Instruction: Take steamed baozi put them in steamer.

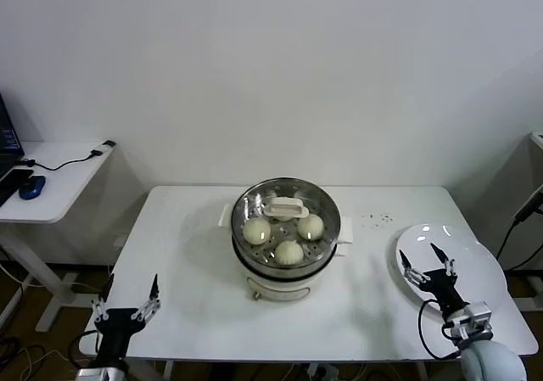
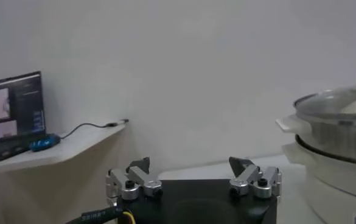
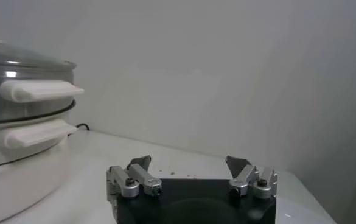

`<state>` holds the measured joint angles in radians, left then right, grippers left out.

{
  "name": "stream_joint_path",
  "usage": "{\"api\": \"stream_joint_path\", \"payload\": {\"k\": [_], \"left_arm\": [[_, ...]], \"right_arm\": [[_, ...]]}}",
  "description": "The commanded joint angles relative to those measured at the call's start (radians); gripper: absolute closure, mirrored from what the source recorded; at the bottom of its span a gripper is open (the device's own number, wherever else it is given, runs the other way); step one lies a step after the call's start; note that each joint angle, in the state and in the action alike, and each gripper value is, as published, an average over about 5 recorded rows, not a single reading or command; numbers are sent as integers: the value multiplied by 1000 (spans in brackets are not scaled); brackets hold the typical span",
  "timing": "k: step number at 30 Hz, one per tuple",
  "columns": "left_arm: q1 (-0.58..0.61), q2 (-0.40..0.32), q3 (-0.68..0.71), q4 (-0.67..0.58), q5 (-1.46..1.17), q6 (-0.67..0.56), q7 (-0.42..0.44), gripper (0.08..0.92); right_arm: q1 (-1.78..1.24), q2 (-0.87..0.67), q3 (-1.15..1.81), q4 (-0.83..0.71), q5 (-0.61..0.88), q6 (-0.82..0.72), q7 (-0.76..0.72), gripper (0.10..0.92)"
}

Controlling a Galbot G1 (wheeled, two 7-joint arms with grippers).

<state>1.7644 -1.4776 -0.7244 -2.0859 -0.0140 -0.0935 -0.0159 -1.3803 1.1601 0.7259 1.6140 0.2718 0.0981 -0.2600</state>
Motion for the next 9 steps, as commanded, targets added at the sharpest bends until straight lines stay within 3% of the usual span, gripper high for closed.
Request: {"api": "stream_joint_path", "payload": {"k": [1,9], "left_arm": [[71,-26,-43,21,-49,-108,-4,177],[74,-18,-51,23,-30,-103,5,177]], "right_arm": [[-23,13,12,16,24,10,-6,203],[-19,18,11,13,28,14,-7,203]]}}
